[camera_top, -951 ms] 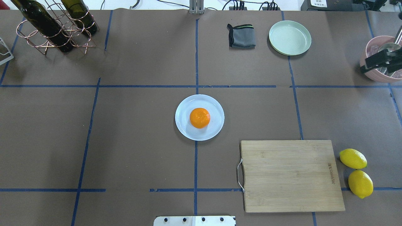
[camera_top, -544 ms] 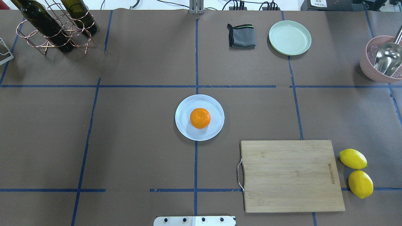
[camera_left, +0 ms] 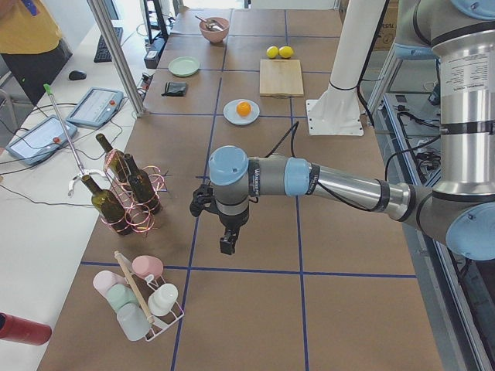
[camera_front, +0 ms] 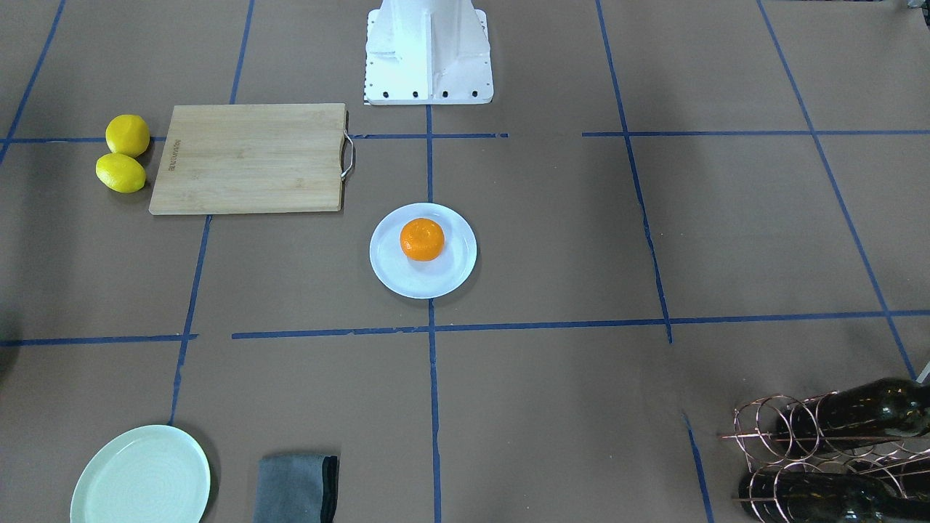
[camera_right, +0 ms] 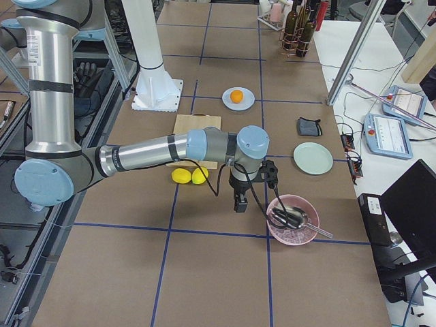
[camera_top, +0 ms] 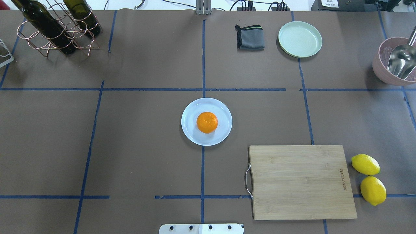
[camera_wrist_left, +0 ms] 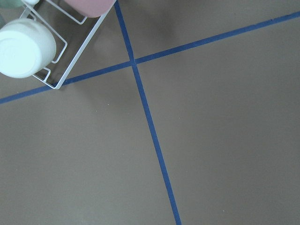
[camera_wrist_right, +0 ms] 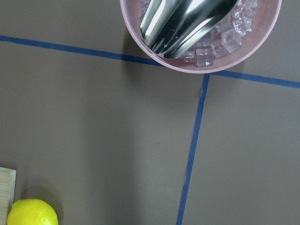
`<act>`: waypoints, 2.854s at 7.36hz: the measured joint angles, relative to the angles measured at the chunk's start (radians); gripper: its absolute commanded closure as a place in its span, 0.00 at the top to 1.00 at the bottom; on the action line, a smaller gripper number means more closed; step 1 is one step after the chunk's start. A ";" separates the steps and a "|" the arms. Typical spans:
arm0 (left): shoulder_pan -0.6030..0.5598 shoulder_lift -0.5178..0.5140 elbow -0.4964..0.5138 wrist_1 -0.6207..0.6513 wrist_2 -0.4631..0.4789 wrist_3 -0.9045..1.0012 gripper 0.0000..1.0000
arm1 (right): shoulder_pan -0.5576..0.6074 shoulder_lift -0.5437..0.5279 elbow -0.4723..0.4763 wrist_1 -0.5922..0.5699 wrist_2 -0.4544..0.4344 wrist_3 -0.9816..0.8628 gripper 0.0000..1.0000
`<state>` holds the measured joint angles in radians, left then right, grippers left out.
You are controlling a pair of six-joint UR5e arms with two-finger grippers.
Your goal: Pick orange to plate
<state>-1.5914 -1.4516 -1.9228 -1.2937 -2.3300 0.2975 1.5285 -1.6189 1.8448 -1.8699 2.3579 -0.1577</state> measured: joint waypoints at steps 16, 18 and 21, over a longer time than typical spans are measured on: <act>-0.005 -0.021 0.103 -0.031 -0.073 -0.001 1.00 | -0.001 -0.062 0.016 0.024 0.015 0.005 1.00; -0.005 -0.016 0.114 -0.045 -0.041 0.000 1.00 | -0.001 -0.058 0.015 0.024 0.013 0.004 1.00; -0.005 -0.015 0.115 -0.090 -0.028 0.002 1.00 | -0.001 -0.059 0.016 0.025 0.012 -0.003 1.00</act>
